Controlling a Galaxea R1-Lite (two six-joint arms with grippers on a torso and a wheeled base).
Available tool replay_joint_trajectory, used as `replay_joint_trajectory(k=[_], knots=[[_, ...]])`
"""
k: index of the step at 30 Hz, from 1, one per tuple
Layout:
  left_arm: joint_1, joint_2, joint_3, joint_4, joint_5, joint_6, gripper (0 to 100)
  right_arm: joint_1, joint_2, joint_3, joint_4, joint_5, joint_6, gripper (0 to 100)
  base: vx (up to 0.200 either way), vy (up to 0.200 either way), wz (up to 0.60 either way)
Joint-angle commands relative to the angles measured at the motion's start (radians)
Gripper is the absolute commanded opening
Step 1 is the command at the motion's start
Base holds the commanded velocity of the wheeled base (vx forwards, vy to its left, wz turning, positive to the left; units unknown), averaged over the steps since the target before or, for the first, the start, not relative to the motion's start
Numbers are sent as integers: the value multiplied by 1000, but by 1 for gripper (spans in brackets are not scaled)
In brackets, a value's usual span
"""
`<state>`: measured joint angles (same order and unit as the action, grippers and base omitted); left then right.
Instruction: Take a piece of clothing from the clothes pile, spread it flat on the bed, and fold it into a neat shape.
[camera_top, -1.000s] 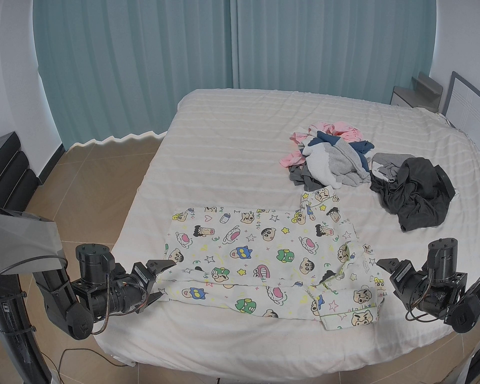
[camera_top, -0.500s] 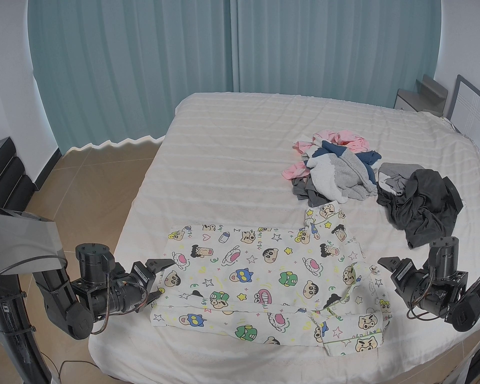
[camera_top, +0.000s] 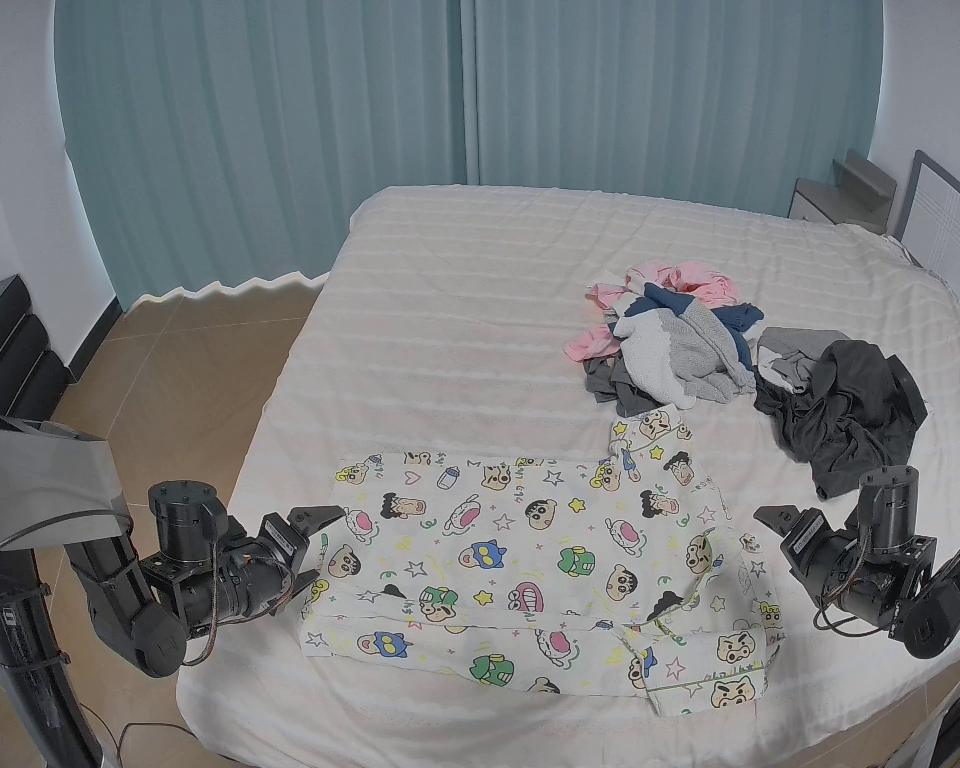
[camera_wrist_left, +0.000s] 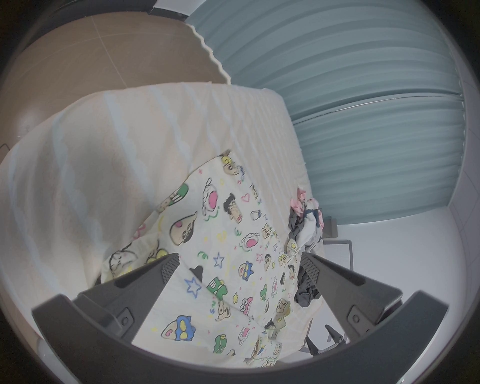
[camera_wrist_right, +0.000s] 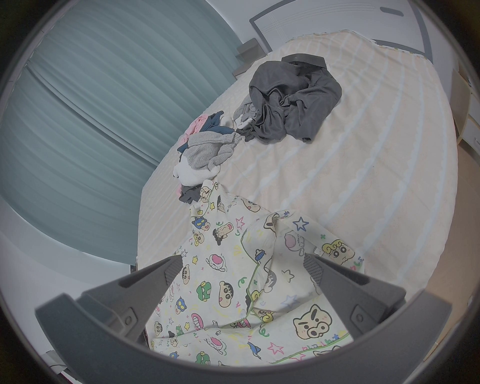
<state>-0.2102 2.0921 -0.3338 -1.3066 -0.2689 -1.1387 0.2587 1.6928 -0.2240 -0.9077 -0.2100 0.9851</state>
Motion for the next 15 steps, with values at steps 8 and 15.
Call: replay_joint_trajectory(k=[8, 15], knots=[[-14, -55, 1, -65, 48, 109, 100, -1, -4, 8, -2, -2, -43, 100, 75, 0, 0], [6, -49, -54, -54, 62, 260, 100, 1, -13, 14, 1, 0, -45, 100, 0, 0, 0]])
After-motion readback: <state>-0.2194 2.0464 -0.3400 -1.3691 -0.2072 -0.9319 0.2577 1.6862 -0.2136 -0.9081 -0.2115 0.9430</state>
